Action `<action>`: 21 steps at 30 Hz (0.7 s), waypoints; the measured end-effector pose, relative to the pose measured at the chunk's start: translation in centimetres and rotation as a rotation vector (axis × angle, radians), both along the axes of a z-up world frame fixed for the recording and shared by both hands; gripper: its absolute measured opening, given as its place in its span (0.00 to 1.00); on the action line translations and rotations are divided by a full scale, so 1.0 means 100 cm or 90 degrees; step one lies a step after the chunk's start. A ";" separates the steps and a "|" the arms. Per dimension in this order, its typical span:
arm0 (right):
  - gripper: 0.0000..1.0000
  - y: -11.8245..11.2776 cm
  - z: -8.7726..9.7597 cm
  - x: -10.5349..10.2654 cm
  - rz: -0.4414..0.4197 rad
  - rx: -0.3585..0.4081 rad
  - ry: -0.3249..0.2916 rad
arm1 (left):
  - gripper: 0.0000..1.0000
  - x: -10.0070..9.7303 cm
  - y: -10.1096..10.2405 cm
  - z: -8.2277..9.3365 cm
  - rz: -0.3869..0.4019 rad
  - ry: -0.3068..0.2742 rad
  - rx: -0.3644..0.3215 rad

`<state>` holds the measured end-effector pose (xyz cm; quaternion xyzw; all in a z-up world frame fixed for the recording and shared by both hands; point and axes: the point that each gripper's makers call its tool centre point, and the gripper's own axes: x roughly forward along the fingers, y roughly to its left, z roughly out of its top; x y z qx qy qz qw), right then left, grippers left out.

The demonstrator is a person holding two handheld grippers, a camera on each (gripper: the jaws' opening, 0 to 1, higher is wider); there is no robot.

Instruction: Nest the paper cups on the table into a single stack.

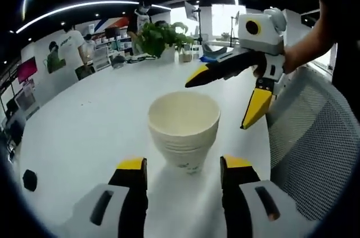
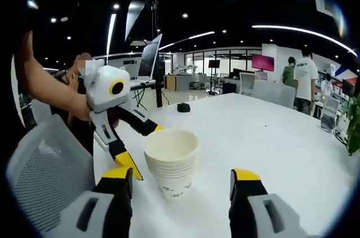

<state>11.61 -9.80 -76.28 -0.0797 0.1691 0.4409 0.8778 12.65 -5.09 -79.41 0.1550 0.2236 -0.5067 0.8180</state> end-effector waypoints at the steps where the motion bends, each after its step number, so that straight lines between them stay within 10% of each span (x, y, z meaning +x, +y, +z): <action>1: 0.69 0.002 -0.001 0.000 0.004 0.000 0.000 | 0.49 0.001 -0.001 -0.002 -0.001 0.003 0.000; 21: 0.48 0.033 -0.013 0.009 0.030 0.003 0.006 | 0.37 0.006 -0.017 -0.012 -0.052 0.021 -0.018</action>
